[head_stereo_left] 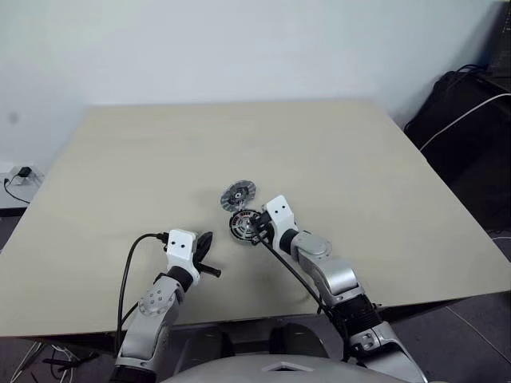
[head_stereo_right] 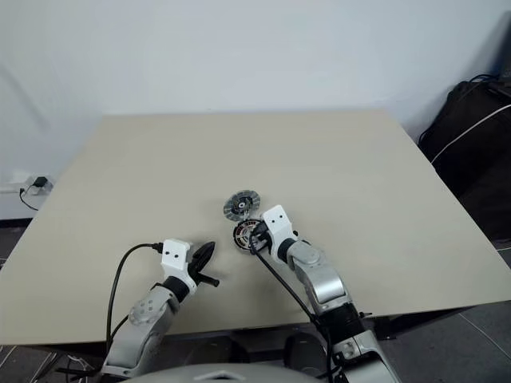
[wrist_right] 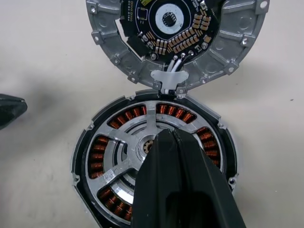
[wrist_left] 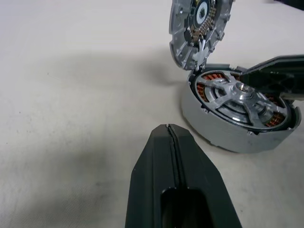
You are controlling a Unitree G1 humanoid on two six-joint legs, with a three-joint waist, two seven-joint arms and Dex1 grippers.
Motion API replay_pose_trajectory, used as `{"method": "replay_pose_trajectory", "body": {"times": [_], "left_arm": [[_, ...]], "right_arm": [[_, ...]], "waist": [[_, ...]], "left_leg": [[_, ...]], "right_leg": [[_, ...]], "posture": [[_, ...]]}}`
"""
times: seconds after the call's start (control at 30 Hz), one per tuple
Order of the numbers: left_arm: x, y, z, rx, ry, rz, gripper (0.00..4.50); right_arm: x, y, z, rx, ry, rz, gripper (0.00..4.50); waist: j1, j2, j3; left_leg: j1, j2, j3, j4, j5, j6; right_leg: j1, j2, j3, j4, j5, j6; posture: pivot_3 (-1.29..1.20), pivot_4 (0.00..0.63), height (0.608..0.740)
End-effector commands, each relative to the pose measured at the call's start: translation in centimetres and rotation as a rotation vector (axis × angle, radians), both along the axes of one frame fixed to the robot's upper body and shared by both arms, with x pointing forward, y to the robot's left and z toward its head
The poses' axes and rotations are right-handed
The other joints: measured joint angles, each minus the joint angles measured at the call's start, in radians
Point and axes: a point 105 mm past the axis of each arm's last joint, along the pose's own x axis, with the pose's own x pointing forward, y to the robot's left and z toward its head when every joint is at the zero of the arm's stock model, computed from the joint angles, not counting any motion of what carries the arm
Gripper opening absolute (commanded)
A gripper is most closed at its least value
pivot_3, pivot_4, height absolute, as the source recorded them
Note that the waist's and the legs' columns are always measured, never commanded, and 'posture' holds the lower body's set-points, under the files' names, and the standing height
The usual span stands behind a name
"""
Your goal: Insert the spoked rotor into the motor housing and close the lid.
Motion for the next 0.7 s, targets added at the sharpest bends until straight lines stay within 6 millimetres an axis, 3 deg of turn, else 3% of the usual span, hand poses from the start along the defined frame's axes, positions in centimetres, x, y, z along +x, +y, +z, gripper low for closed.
{"method": "replay_pose_trajectory", "body": {"times": [0.03, 0.23, 0.33, 0.5, 0.7], "left_arm": [[0.2, 0.1, 0.6, -0.018, -0.033, 0.01, 0.01], [0.3, 0.0, 0.5, -0.028, -0.03, 0.012, 0.01], [0.4, -0.1, 0.4, -0.03, -0.029, 0.01, 0.0], [0.6, -0.3, 0.3, -0.037, -0.027, 0.007, 0.0], [0.3, -0.6, 0.1, -0.053, -0.015, -0.003, 0.0]], "right_arm": [[-0.2, 0.4, 0.6, -0.02, -0.022, 0.066, 0.04], [-1.5, 0.6, 3.4, -0.104, -0.11, 0.332, 0.04], [-2.3, 0.4, 3.9, -0.2, -0.139, 0.474, 0.61], [-3.0, 0.0, 3.4, -0.393, -0.155, 0.645, 2.2], [-3.4, 0.3, 2.5, -0.509, -0.145, 0.772, 2.2]], "waist": [[0.0, 0.0, 0.0], [0.002, 0.001, 0.0], [0.003, 0.0, 0.0], [0.005, 0.0, 0.0], [0.005, -0.001, -0.001]], "left_leg": [[0.0, 0.0, 0.0, 0.0, 0.0, 0.0], [0.0, 0.0, -0.001, 0.005, -0.001, 0.001], [0.0, 0.0, -0.001, 0.007, -0.001, 0.003], [0.0, 0.001, -0.001, 0.008, -0.002, 0.004], [0.0, 0.001, -0.001, 0.008, -0.002, 0.004]], "right_leg": [[0.0, 0.0, 0.0, 0.0, 0.0, 0.0], [-0.001, -0.001, 0.0, 0.0, 0.001, 0.001], [-0.001, -0.001, 0.0, 0.0, 0.002, 0.002], [-0.001, -0.002, -0.001, 0.0, 0.002, 0.001], [-0.001, -0.002, -0.002, 0.0, 0.006, 0.0]], "posture": [[0.0, 0.0, 0.74], [0.0, 0.0, 0.74], [0.0, 0.0, 0.74], [0.0, 0.0, 0.74], [0.0, 0.0, 0.74]]}}
